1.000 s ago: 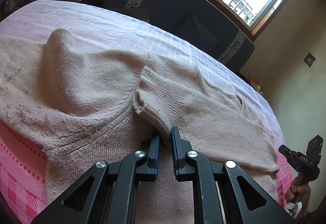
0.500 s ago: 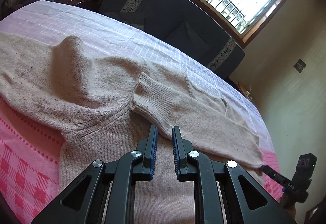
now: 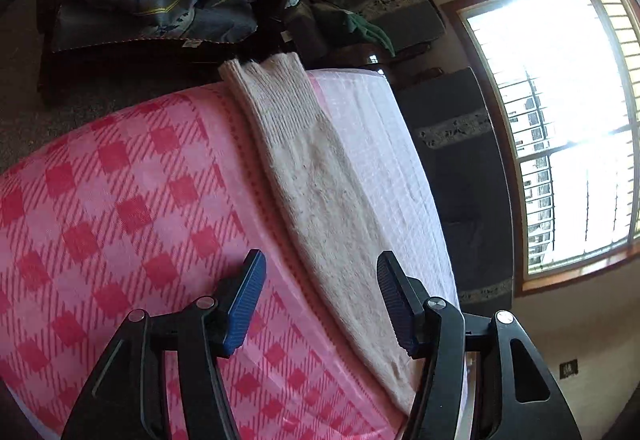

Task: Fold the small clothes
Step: 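Lay the sleeve across the sweater body with the left gripper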

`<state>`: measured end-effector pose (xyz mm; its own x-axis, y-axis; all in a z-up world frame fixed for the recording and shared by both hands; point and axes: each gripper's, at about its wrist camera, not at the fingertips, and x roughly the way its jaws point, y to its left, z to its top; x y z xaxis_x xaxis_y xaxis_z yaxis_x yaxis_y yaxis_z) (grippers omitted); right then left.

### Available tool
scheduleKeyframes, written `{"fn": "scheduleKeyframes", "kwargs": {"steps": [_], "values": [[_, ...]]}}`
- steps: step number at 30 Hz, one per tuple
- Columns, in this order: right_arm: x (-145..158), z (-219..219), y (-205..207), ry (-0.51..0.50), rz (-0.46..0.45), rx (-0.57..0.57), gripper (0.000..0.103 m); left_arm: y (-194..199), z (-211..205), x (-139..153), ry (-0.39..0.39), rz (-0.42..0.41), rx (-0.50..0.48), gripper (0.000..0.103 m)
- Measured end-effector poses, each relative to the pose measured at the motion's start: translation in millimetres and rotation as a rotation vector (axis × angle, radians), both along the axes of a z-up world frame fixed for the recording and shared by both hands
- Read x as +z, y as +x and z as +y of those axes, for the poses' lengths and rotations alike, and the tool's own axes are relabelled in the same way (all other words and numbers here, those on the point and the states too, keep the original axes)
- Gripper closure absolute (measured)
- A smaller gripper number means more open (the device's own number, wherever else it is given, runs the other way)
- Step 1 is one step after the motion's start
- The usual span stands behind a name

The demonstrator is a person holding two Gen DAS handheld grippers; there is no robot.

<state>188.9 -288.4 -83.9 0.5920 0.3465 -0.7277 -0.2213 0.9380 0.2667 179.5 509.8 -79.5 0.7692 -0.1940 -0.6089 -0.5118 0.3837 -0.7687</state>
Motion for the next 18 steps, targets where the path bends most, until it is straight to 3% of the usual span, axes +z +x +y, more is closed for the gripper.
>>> {"fn": "scheduleKeyframes", "kwargs": {"steps": [2, 4, 6, 7, 8, 9, 11, 14, 18], "values": [[0.5, 1.9, -0.8, -0.01, -0.003, 0.001, 0.052, 10.7, 6.8, -2.6, 0.008, 0.002, -0.015, 0.045], [0.9, 5.5, -2.1, -0.028, -0.007, 0.003, 0.038, 24.3, 9.8, -4.4, 0.009, -0.006, -0.049, 0.046], [0.6, 7.7, -1.9, -0.047, -0.008, -0.003, 0.034, 35.0, 13.8, -6.3, 0.001, -0.013, -0.043, 0.047], [0.4, 8.1, -1.8, -0.051, -0.008, -0.003, 0.033, 40.5, 16.8, -7.7, 0.004, -0.008, -0.029, 0.056], [0.1, 8.1, -1.8, -0.053, -0.008, -0.005, 0.033, 45.8, 15.5, -9.5, 0.03, 0.026, -0.021, 0.084], [-0.1, 7.6, -1.5, -0.053, -0.008, -0.007, 0.033, 52.3, 12.7, -11.3, 0.075, 0.079, -0.026, 0.1], [0.0, 6.1, -1.5, -0.047, -0.008, -0.013, 0.033, 55.3, 0.7, -4.3, 0.15, 0.058, -0.003, 0.099], [-0.2, 1.2, -1.1, -0.016, -0.007, -0.02, 0.033, 55.4, -38.6, 33.7, 0.188, -0.137, -0.006, 0.099], [-0.8, -11.8, 0.3, 0.072, -0.004, -0.041, 0.033, 85.9, -160.5, 120.7, 0.342, -0.296, -0.286, 0.099]]}}
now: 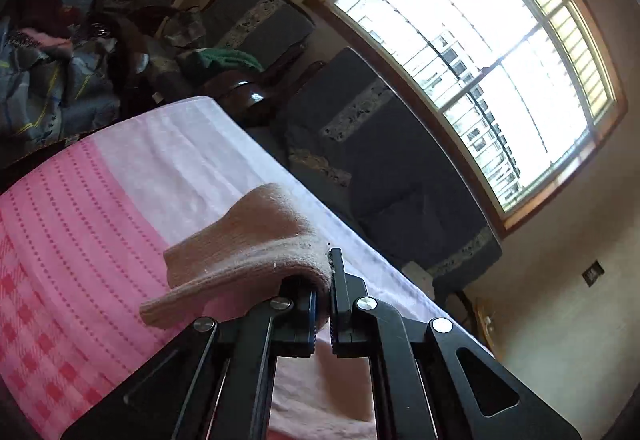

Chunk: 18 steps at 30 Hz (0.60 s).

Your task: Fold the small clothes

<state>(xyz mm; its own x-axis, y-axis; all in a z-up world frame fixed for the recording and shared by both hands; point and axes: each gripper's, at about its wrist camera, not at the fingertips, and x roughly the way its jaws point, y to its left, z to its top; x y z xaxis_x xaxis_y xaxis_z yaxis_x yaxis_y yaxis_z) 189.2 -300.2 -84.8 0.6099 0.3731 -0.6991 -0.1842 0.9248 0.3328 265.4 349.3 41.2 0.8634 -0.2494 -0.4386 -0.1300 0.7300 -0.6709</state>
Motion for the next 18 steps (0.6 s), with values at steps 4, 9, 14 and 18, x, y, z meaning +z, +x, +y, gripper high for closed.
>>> {"fn": "scheduleKeyframes", "kwargs": {"steps": [4, 9, 14, 18], "values": [[0.4, -9.2, -0.7, 0.053, -0.009, -0.027, 0.032, 15.5, -159.9, 66.1, 0.097, -0.124, -0.288, 0.099], [1.9, -24.5, -3.9, 0.143, -0.031, -0.063, 0.032, 29.6, -347.9, 59.3, 0.091, -0.137, -0.569, 0.099], [2.3, -35.3, -5.8, 0.208, -0.042, -0.075, 0.032, 38.1, -479.3, -14.9, 0.12, -0.043, -0.803, 0.098], [2.5, -40.0, -7.7, 0.241, -0.048, -0.069, 0.03, 17.7, -512.4, -44.2, 0.146, 0.083, -0.9, 0.095]]}}
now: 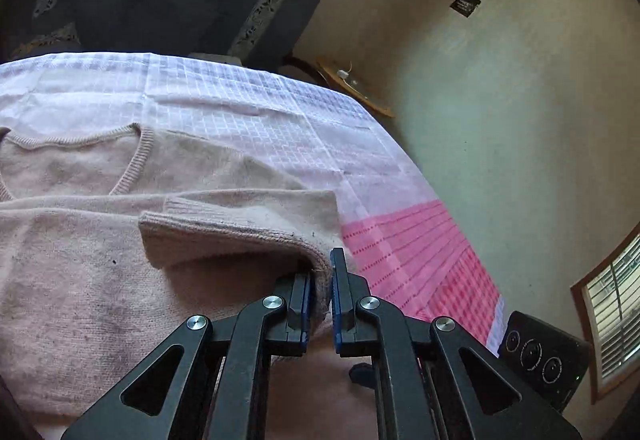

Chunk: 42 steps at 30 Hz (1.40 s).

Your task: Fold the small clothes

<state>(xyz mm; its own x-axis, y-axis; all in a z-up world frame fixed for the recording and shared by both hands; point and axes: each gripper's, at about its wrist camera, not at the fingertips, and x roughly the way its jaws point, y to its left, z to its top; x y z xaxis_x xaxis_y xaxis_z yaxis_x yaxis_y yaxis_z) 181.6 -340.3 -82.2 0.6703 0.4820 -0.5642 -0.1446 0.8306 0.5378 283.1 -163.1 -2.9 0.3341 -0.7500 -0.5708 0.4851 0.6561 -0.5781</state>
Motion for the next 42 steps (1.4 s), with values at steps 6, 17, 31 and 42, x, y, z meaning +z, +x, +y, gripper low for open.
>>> {"fn": "scheduleKeyframes", "kwargs": {"steps": [6, 17, 31, 42], "values": [[0.1, -10.5, 1.5, 0.071, -0.001, -0.005, 0.027, -51.9, 81.1, 32.7, -0.012, -0.122, 0.162, 0.027], [27.4, 48.9, 55.6, -0.455, 0.008, 0.006, 0.028, -65.9, 223.9, -45.5, -0.051, -0.057, 0.56, 0.004], [-20.9, -77.2, 71.4, 0.309, 0.171, -0.179, 0.086, -60.0, 229.1, -58.9, -0.084, -0.023, 0.572, 0.003], [-6.5, -71.0, 107.8, 0.39, 0.17, -0.151, 0.094, -63.2, 245.6, -61.3, -0.138, -0.049, 0.688, 0.009]]}}
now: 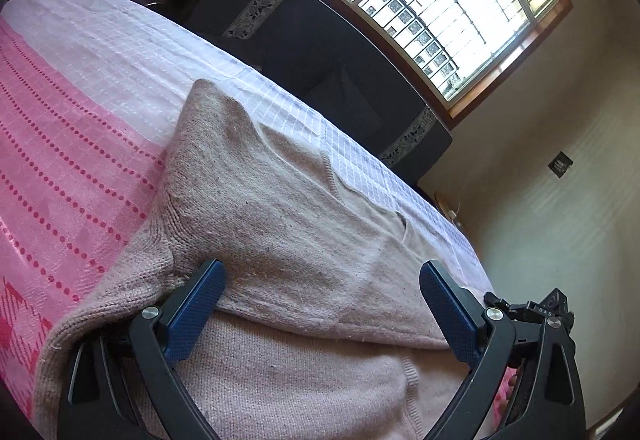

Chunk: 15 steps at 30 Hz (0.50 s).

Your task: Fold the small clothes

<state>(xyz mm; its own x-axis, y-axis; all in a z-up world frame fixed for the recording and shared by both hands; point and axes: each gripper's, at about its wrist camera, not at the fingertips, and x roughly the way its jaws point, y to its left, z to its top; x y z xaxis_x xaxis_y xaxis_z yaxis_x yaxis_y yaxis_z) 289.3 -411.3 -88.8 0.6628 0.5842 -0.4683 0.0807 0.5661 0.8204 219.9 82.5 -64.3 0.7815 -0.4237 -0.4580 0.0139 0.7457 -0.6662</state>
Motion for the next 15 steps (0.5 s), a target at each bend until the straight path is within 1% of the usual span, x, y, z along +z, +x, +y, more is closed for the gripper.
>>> {"fn": "scheduleKeyframes", "kwargs": {"steps": [1, 2, 3, 4, 5, 7, 8, 9, 10, 12, 15], "values": [[11.4, 1.7, 3.3, 0.063, -0.053, 0.015, 0.094, -1.4, 6.9, -1.8, -0.025, -0.007, 0.036, 0.013], [25.2, 1.5, 3.0, 0.169, -0.148, 0.03, 0.094, -2.3, 13.1, -4.1, -0.05, -0.013, 0.06, 0.016], [39.2, 1.4, 0.4, 0.214, -0.232, 0.033, 0.095, -2.5, 16.0, -5.3, -0.057, -0.014, 0.079, 0.018], [48.6, 0.1, -2.8, 0.177, -0.269, 0.015, 0.095, -2.3, 16.1, -5.9, -0.055, -0.011, 0.084, 0.018], [45.2, -1.6, -3.0, 0.135, -0.257, -0.005, 0.095, -1.7, 14.4, -6.0, -0.044, -0.007, 0.085, 0.018], [9.2, -4.5, 4.3, 0.065, -0.112, -0.013, 0.095, -0.3, 12.4, -6.7, -0.033, 0.001, 0.085, 0.018], [-9.0, -8.3, 4.3, 0.042, -0.054, -0.026, 0.095, 0.0, 12.2, -7.2, -0.035, 0.0, 0.085, 0.018], [-22.0, -12.9, 2.7, 0.045, -0.028, -0.04, 0.095, 1.4, 11.6, -7.0, -0.035, 0.001, 0.085, 0.018], [-29.4, -18.6, -0.4, 0.062, -0.026, -0.051, 0.095, 1.9, 10.9, -7.2, -0.031, 0.003, 0.085, 0.018], [-30.8, -20.0, -1.2, 0.08, -0.035, -0.049, 0.093, 3.4, 10.1, -7.1, -0.027, 0.006, 0.086, 0.018], [-25.5, -14.9, 3.3, 0.039, -0.029, -0.023, 0.091, 4.7, 10.0, -6.8, -0.026, 0.007, 0.085, 0.018]]}}
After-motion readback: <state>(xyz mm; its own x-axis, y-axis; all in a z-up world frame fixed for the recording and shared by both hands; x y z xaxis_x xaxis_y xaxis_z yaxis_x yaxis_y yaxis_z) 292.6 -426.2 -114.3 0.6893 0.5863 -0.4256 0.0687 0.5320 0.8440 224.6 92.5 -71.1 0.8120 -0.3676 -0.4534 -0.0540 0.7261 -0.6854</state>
